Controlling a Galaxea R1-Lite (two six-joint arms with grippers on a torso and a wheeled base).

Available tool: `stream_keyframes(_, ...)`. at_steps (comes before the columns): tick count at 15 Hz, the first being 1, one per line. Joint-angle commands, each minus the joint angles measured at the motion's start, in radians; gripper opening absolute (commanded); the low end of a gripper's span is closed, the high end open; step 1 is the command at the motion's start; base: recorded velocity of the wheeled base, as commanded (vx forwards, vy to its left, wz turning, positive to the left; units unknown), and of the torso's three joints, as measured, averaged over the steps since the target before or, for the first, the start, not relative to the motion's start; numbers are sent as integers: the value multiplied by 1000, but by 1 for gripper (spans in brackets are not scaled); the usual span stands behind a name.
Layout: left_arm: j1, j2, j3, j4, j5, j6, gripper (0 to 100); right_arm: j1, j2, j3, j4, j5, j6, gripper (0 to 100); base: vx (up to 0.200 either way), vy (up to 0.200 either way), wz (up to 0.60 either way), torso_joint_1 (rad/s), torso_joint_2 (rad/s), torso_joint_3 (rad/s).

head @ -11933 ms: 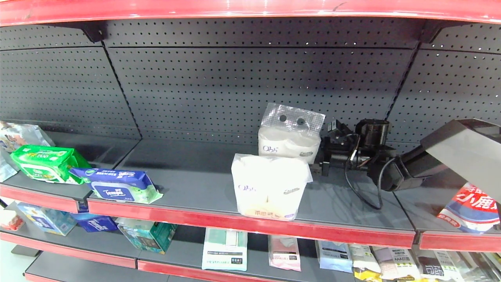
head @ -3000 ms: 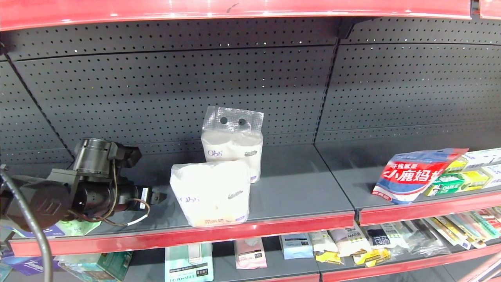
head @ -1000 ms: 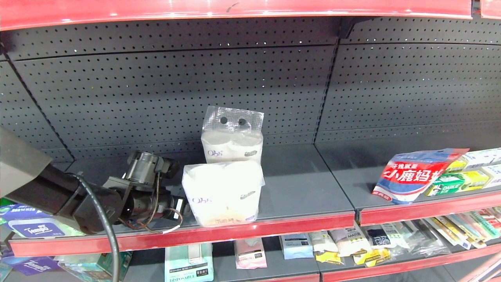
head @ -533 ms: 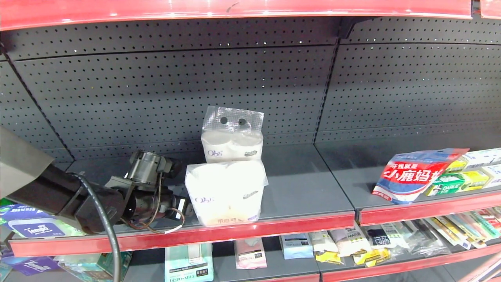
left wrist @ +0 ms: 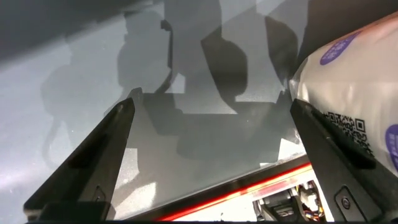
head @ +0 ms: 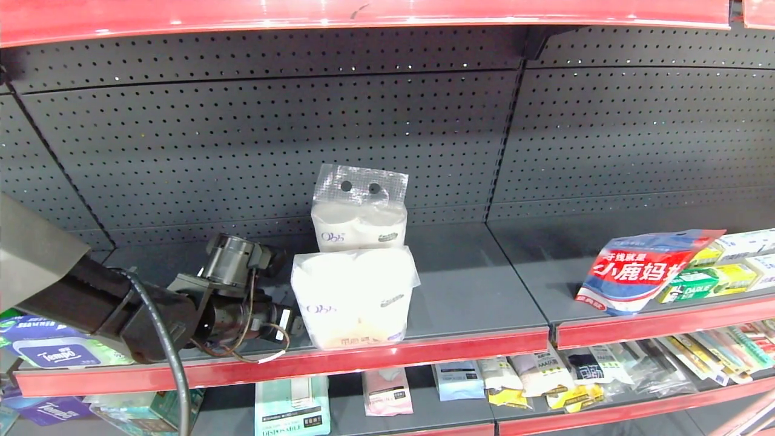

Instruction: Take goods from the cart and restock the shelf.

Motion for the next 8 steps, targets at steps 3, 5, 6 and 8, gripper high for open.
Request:
stream_keyframes(3, 41, -24, -12, -2, 9, 28, 100, 0, 1, 0, 0, 0, 0, 100, 0, 0, 0, 0, 0, 0)
stream_keyframes(5, 106, -76, -32, -2, 6, 117, 100, 0, 1, 0, 0, 0, 0, 100, 0, 0, 0, 0, 0, 0)
stream_keyframes(6, 118, -97, -38, -2, 5, 133, 100, 0, 1, 0, 0, 0, 0, 100, 0, 0, 0, 0, 0, 0)
stream_keyframes(8, 141, -174, -41, -2, 0, 136, 100, 0, 1, 0, 0, 0, 0, 100, 0, 0, 0, 0, 0, 0)
